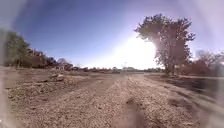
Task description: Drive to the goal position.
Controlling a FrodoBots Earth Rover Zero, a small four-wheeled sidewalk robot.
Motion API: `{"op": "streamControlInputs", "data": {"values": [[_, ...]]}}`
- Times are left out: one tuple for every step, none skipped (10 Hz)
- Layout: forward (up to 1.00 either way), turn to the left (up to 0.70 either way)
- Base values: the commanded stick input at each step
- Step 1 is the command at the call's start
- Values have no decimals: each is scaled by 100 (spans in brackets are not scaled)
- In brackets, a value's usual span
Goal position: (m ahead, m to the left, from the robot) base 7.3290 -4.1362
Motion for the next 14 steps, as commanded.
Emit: {"op": "streamControlInputs", "data": {"values": [[50,0],[50,0],[50,0],[50,0],[50,0],[50,0],[50,0],[50,0],[50,-28],[50,-34],[50,0],[50,0],[50,0],[50,0]]}}
